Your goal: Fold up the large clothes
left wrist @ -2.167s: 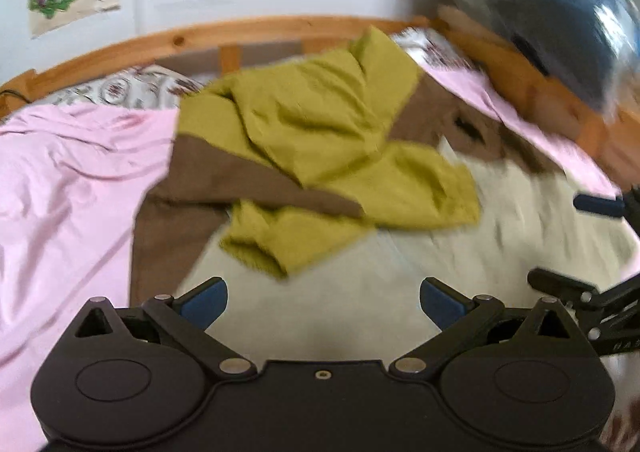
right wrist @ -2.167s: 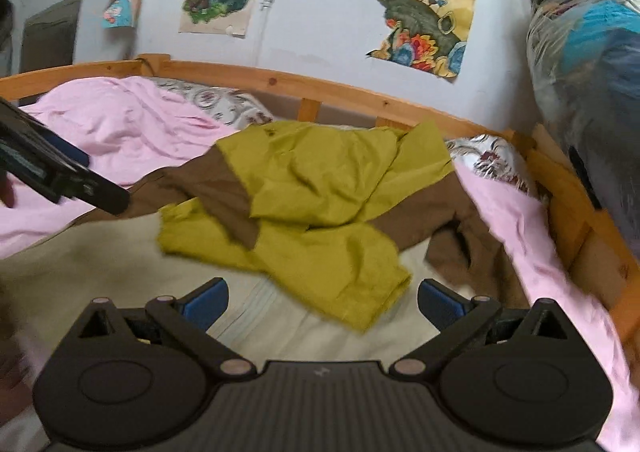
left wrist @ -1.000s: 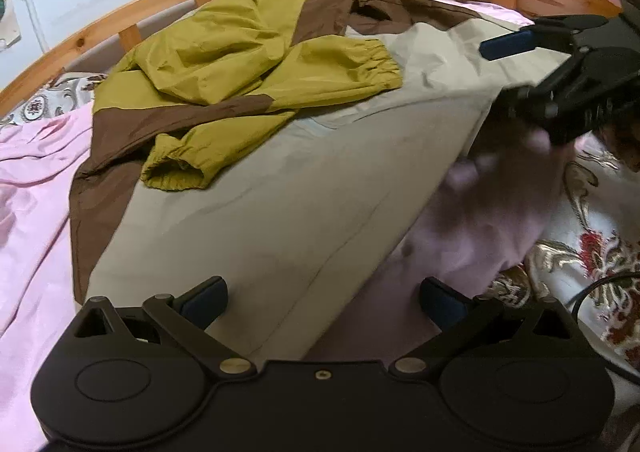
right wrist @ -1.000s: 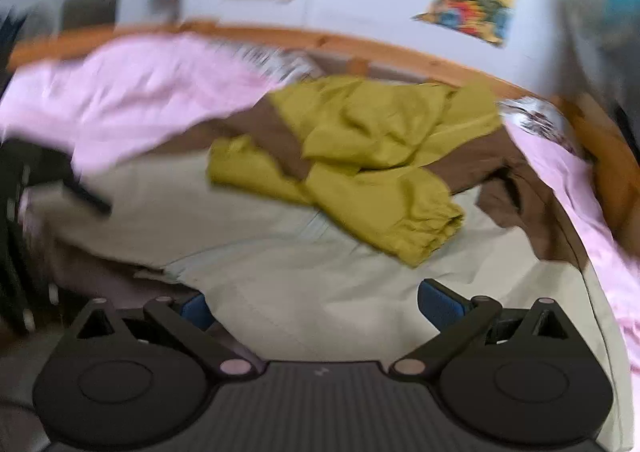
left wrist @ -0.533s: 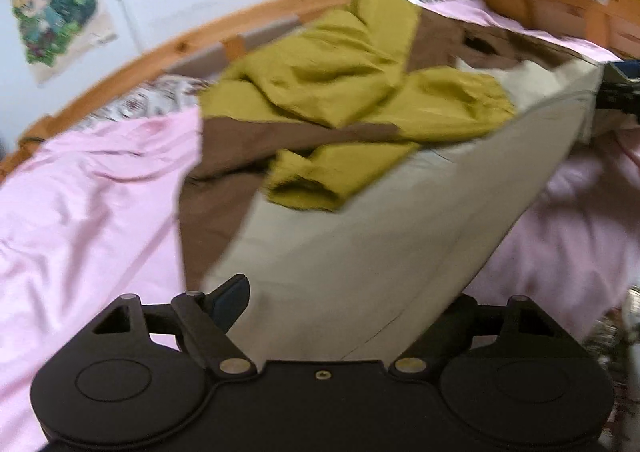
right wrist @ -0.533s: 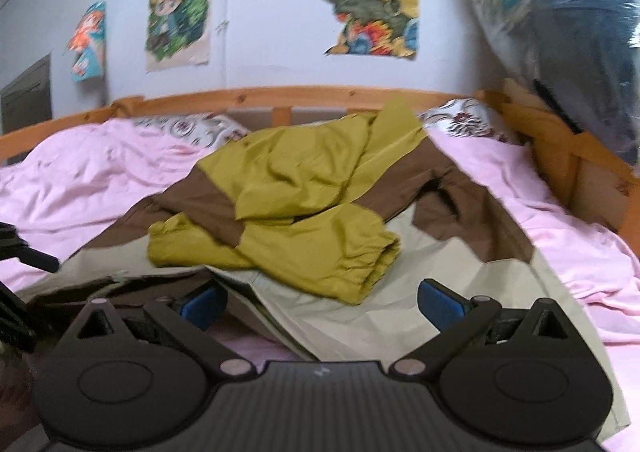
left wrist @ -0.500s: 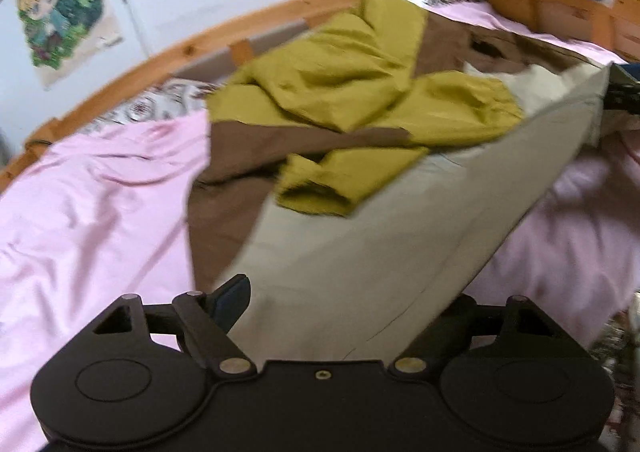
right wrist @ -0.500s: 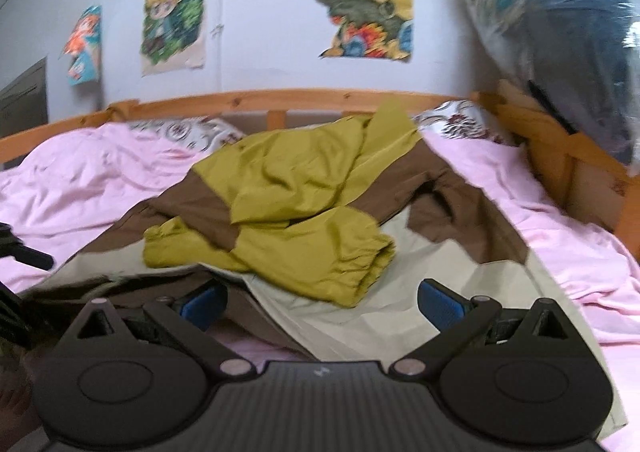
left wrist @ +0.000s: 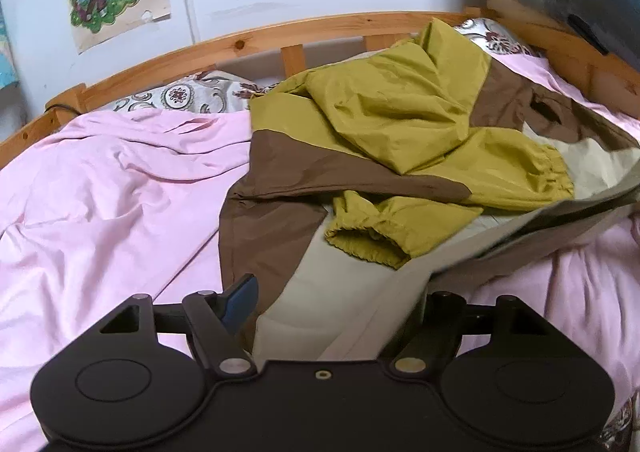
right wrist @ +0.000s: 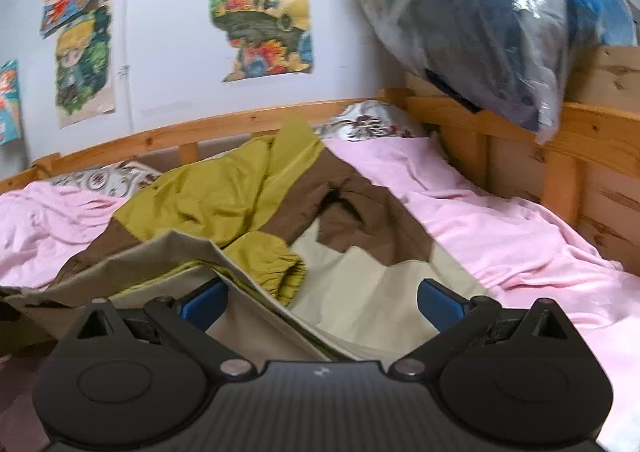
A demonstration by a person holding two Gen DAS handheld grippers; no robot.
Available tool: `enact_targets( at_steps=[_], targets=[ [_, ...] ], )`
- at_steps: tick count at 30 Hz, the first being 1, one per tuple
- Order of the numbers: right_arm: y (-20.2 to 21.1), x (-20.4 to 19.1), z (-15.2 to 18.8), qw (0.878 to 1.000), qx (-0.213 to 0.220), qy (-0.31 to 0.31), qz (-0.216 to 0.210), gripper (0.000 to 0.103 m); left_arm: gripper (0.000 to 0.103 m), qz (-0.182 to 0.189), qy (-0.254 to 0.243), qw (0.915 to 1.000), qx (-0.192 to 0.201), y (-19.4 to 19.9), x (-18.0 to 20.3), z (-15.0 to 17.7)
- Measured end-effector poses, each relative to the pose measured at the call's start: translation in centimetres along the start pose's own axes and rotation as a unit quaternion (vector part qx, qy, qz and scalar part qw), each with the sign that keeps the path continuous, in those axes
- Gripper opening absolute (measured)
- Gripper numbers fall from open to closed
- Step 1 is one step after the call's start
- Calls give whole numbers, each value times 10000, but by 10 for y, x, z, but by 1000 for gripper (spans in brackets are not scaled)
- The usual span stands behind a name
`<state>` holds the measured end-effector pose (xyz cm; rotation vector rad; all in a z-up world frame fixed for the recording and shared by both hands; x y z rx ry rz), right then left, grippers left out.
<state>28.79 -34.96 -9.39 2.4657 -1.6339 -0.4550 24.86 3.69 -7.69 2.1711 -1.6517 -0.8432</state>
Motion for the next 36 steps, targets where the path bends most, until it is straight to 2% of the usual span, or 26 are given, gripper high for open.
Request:
enact_targets(
  at_steps=[4,8,11,12,13,14,15,16,18,19,20,23,26,30,36],
  targets=[
    [-3,6,0,10000,-19,4,-6,97,73,-15,60,10000,-22,-1,-5,-4],
    [-3,2,1,9999,-72,121,-88,82,69,-87,-91,9999,-30,5,-14,0],
    [0,-2,4,9995,-162,264,-49,76,58,-70,-164,9997,-156,8,-19,10],
    [1,-2,6,9993,-213,298,0,76,50,-11,-155,9997,-194,8,-20,13],
    [2,-3,9,9990,-298,321,58,76,37,86,-145,9996,-231,9,-20,17],
    [3,-2,12,9987,-382,327,113,76,30,189,-164,9994,-254,11,-18,20],
    [4,-1,16,9981,-489,323,198,76,17,251,-211,9992,-243,13,-15,23],
    [4,0,19,9972,-608,338,280,72,9,284,-312,9990,-168,17,-11,25],
    [2,2,24,9941,-880,427,474,48,5,234,-579,9980,134,28,-4,27],
    [1,3,26,9926,-998,475,506,29,3,219,-700,9969,292,34,-2,27],
    [1,3,27,9919,-1036,482,560,16,2,212,-789,9957,445,40,0,27],
    [9,2,22,9936,-891,343,599,4,1,251,-765,9944,689,55,-4,28],
    [27,-8,9,9948,-639,465,637,2,0,395,-272,9956,806,72,-22,26],
    [64,-36,-4,9939,-492,827,529,2,0,415,169,9925,1140,106,-53,22],
    [141,-92,-33,9873,-126,1538,377,2,0,578,569,9899,1162,172,-98,26]
  ],
)
Point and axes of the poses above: each gripper's, at about its wrist camera, not at the fingertips, and y roughly against the way its jaws point, x to its right, z to its underside, the point moved 7 cm from there along -y, roughly the way its jaws point, and after that the axes turned 15 degrees about -z, right-handed, at the moved point
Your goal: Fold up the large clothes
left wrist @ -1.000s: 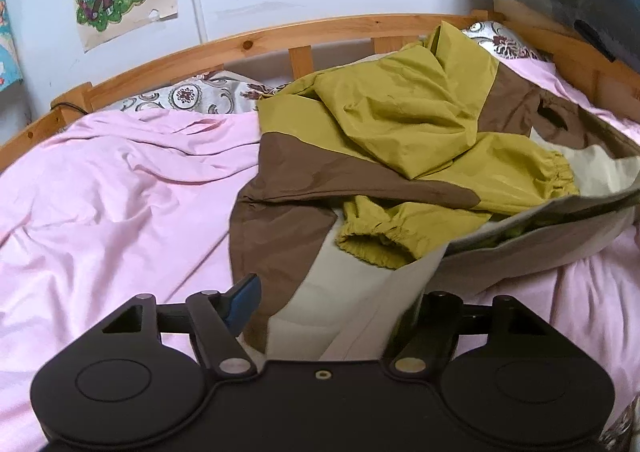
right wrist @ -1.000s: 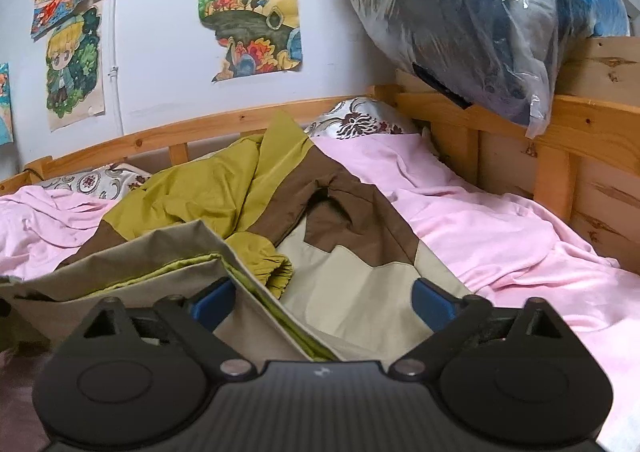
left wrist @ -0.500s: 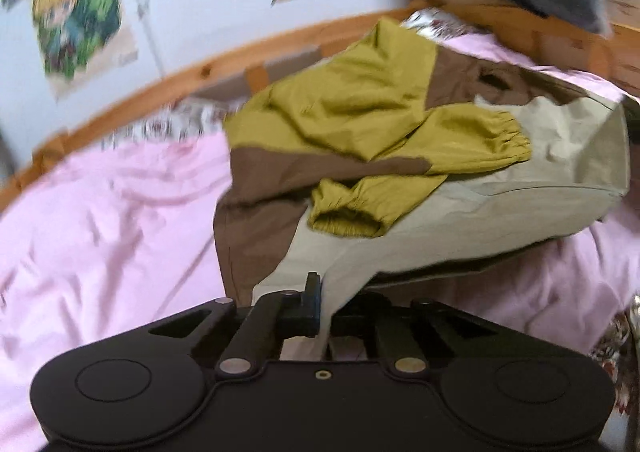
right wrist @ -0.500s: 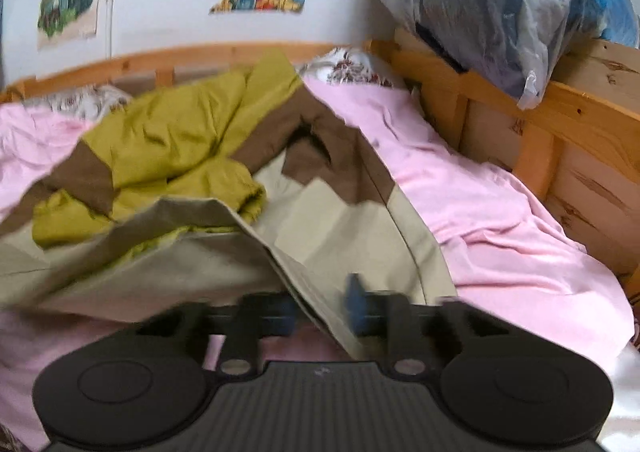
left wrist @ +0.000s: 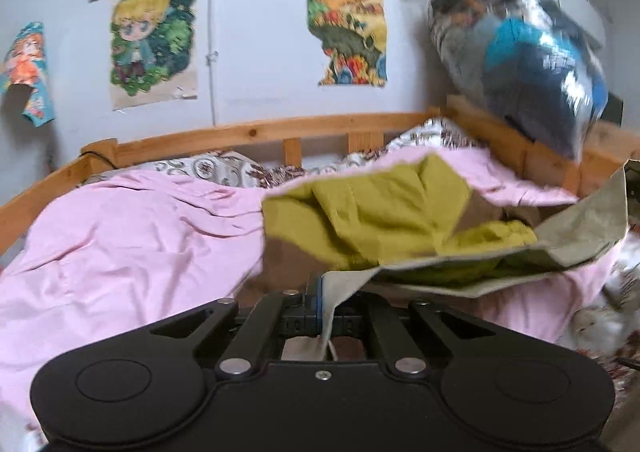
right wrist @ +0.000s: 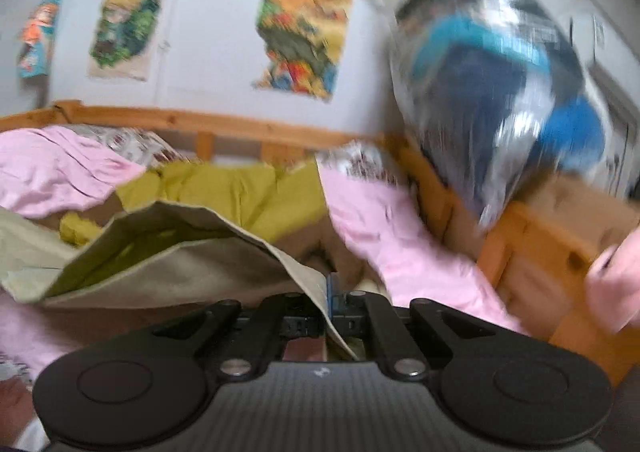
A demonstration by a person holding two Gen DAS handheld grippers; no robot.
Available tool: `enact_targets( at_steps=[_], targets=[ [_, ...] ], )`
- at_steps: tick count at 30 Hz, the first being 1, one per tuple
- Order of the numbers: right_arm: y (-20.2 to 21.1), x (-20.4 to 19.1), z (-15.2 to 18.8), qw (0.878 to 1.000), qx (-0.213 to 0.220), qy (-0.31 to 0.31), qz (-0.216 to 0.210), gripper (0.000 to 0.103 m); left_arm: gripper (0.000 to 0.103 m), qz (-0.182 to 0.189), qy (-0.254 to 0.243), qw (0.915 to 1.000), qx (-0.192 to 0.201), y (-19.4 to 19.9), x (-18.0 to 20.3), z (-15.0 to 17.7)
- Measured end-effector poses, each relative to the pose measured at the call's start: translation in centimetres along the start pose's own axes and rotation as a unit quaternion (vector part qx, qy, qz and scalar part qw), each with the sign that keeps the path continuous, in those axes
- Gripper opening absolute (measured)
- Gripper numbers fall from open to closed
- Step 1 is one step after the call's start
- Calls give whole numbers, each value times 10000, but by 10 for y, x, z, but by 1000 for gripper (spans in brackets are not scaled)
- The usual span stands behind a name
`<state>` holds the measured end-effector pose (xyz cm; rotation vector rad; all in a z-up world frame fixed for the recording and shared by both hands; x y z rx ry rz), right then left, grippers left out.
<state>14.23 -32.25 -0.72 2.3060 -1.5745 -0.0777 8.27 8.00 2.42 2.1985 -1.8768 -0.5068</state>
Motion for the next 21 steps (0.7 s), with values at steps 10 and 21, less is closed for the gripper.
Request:
enact_targets(
  at_steps=[10,21],
  targets=[
    [51,-30,-73,9957,461,806,-74,2,0,21,511,9985,169,25,-30,-73],
    [-155,24,-132,9963,146,851,47,2,0,-422,-33,9973,-607,-196,-31,-157]
  ],
)
Point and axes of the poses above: each gripper's, at about its wrist camera, not at the fingertips, and y roughly against the way its jaws point, x to its right, z to its underside, the point moved 7 cm from there along -y, roughly the way its jaws point, and after that the axes turned 15 degrees about -z, right-handed, at the moved point
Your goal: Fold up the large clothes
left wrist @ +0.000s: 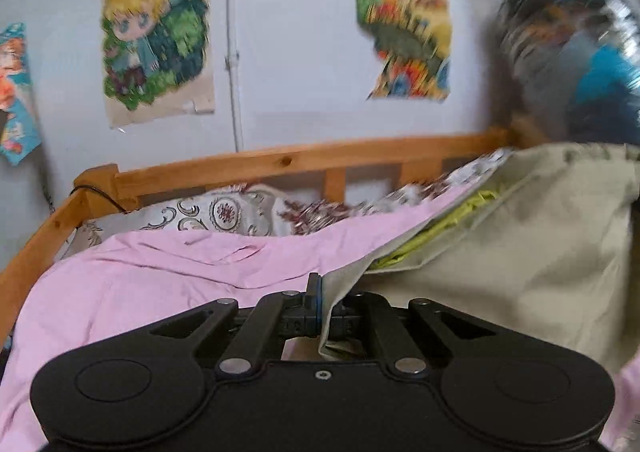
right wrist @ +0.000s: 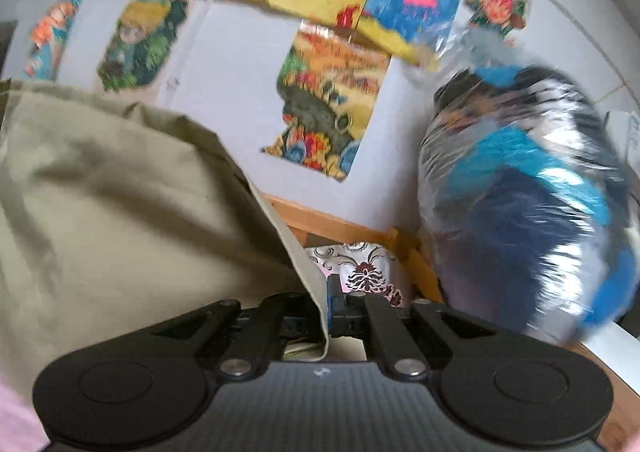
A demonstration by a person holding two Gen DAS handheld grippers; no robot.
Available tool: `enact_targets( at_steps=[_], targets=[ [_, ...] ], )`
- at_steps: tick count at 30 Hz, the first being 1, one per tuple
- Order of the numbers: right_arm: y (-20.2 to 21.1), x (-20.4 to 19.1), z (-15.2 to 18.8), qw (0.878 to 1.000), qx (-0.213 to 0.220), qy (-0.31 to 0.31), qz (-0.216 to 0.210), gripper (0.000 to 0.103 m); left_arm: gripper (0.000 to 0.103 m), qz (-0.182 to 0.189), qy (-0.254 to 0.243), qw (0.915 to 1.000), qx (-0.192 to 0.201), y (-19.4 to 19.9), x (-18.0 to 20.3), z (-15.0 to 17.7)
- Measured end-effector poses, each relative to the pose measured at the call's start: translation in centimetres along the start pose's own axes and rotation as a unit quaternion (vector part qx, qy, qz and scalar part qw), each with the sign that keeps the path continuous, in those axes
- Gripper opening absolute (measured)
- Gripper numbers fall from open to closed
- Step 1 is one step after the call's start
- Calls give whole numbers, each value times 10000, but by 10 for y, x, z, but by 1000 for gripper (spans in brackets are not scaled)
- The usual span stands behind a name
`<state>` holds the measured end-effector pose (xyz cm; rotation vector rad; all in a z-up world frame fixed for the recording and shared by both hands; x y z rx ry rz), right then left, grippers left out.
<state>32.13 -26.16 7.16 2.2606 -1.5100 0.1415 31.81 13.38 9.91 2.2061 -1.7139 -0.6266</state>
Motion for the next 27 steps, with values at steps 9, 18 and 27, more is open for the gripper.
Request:
enact_targets(
  at_steps=[9,18,27],
  targets=[
    [-187,14,57,9941,-1064,40,-230,2,1,-34,18,9908,-1351,-198,36,33],
    [-274,16,114,9834,-1615,-119,-816,4,7,459,171,9747,-2180,-270,39,71],
    [-264,47,109,9746,-1640,-650,-1381,51,94,789,737,9847,-1366,-240,1,51]
  ],
)
Point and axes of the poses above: each gripper's, at about its wrist camera, not at the fingertips, and y roughly against the way its jaws point, x to its right, z to its underside, the point moved 7 cm from there along -y, roughly the way its jaws point, and after that the axes turned 15 degrees about -z, right-handed, at the moved point
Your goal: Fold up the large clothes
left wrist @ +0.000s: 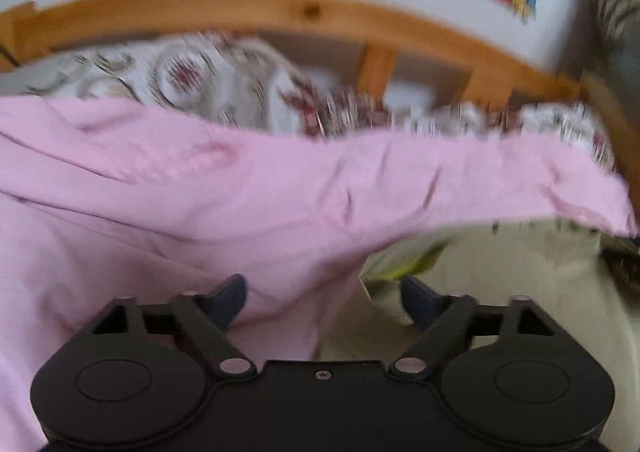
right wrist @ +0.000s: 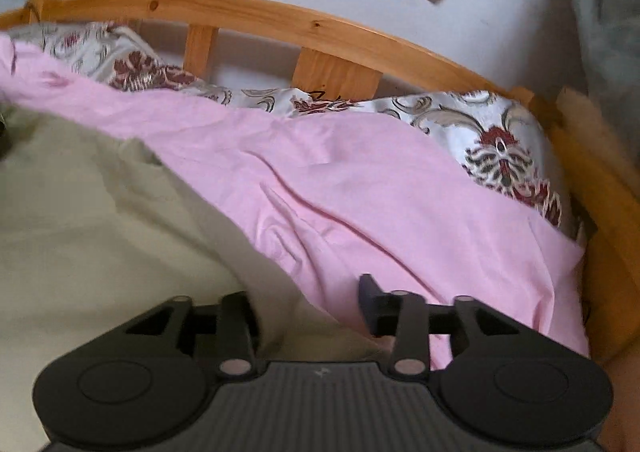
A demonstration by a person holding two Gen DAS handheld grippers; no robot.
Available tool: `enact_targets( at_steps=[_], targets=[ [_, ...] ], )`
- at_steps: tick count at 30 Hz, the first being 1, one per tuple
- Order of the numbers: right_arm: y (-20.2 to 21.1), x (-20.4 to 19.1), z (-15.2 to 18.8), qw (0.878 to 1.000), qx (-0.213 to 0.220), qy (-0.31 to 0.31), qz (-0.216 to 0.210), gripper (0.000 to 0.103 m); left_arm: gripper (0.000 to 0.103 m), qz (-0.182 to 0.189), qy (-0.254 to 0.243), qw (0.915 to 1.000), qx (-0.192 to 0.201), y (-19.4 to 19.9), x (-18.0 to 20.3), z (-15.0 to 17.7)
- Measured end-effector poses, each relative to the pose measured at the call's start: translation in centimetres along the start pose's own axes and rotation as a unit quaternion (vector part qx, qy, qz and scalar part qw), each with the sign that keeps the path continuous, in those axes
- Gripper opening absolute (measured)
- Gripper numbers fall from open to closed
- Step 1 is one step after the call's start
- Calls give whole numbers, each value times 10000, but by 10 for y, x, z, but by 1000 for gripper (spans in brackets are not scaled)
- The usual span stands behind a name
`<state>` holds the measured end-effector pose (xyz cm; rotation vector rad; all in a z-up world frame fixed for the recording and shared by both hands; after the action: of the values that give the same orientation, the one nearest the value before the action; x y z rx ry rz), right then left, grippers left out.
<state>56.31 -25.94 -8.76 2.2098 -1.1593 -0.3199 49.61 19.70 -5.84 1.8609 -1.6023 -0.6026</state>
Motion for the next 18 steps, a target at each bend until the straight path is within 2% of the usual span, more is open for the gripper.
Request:
enact_targets(
  at_steps=[2,3,5,9,11,13,16,18],
  targets=[
    [12,11,1,9982,142,-511,-296,74,99,-74,328,9992,228,12,-12,0],
    [18,15,2,9962,233,-713,-433,79,99,-134,478,9982,335,18,-18,1],
    [31,25,4,9924,426,-1009,-563,97,100,-307,577,9964,537,30,-21,5],
    [49,38,4,9945,583,-871,-54,103,102,-613,338,9907,1168,56,-4,19],
    [54,37,3,9957,561,-572,470,103,102,-419,-30,9883,1469,67,19,28],
    [53,35,-1,9931,516,-263,1020,103,102,-378,-429,9846,1654,73,47,37],
    [51,35,-14,9913,630,-206,1139,103,102,-217,-821,9815,1714,68,86,45],
    [50,42,-26,9910,740,-646,905,103,102,18,-892,9860,1405,54,107,50]
  ],
)
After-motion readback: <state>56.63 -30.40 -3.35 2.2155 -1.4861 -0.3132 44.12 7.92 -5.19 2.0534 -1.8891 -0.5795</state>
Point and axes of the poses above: each gripper's, at about its wrist camera, not at the fingertips, and y roughly against the way its jaws point, x to its right, z to its underside, the point moved 7 cm from there along -y, roughly the way its jaws point, and after that the axes turned 15 degrees about -z, right-handed, at the moved point
